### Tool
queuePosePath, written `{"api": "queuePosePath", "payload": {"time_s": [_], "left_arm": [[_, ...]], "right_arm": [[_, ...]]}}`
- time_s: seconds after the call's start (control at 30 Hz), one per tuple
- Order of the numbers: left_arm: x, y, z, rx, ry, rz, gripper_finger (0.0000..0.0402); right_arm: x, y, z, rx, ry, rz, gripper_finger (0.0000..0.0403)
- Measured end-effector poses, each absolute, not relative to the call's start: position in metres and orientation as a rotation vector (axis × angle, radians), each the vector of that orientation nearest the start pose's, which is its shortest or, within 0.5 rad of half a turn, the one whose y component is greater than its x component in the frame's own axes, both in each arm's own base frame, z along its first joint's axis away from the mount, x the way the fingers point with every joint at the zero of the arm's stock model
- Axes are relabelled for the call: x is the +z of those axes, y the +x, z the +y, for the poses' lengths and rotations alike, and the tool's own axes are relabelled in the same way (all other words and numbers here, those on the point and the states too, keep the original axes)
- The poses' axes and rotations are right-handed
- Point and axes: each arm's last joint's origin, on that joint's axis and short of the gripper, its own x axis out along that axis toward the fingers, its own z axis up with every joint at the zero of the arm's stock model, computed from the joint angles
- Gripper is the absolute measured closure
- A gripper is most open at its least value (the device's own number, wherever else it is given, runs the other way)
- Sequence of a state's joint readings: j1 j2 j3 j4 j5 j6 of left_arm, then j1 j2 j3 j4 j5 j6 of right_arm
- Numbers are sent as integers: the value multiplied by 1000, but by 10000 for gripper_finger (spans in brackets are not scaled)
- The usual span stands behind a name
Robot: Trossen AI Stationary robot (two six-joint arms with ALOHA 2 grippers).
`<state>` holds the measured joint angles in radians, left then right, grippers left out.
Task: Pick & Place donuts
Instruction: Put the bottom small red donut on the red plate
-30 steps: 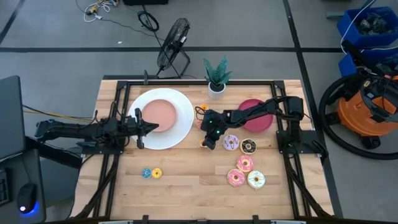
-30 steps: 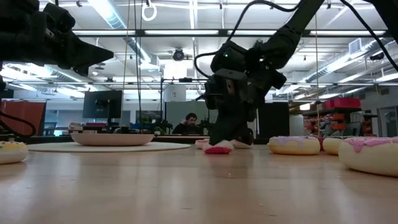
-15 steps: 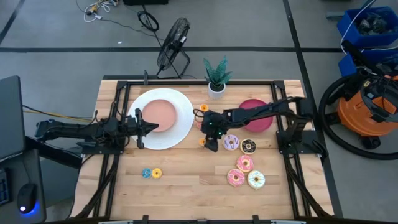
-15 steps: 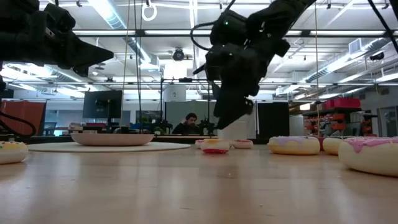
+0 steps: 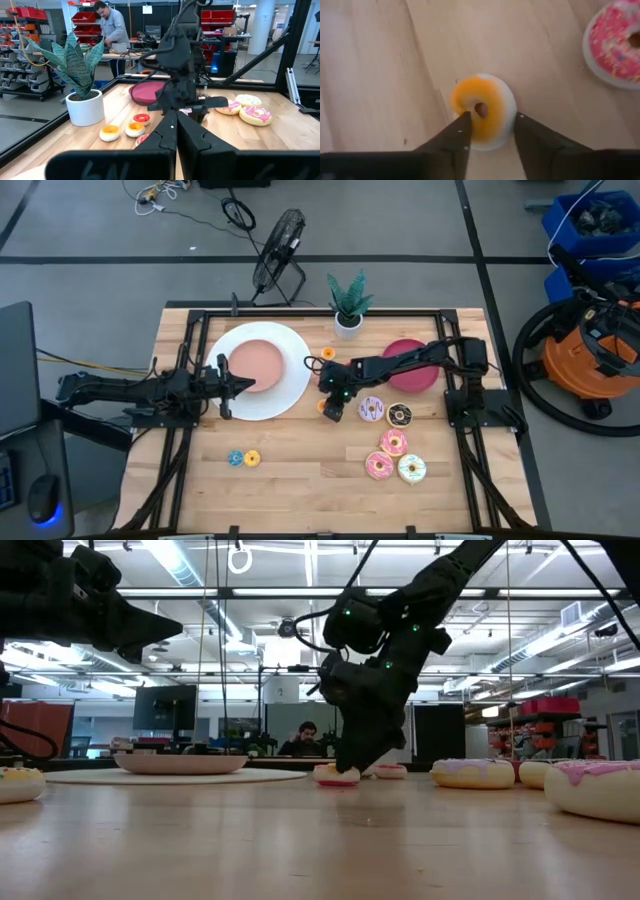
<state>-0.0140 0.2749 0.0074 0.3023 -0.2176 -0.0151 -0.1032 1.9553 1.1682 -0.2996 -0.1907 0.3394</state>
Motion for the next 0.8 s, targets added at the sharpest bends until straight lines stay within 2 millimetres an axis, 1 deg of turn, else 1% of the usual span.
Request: {"api": "queuePosePath", "payload": {"time_s": [0.13,0.17,0.2,0.3,0.37,0.47,0.57,0.7,0.8], "left_arm": [[172,114,5,203,-19,-36,395],[172,114,5,201,-19,-36,395],[172,114,4,197,-19,-36,395],[169,116,3,178,-15,-9,397],[168,119,2,167,-15,-4,397],[166,125,0,156,-12,10,397],[162,133,0,154,-5,41,398],[156,143,-1,154,-1,70,398],[150,152,-3,145,8,111,388]], "right_arm": [[137,380,-30,-97,356,1083,360],[139,381,-29,-91,317,1088,379],[141,380,-26,-94,274,1098,388],[148,378,-12,-179,100,1103,386],[154,375,0,-264,-73,1102,392],[161,373,22,-394,-324,1053,397],[165,374,44,-461,-502,977,397],[164,376,70,-457,-604,812,400],[165,378,85,-420,-637,695,401]]}}
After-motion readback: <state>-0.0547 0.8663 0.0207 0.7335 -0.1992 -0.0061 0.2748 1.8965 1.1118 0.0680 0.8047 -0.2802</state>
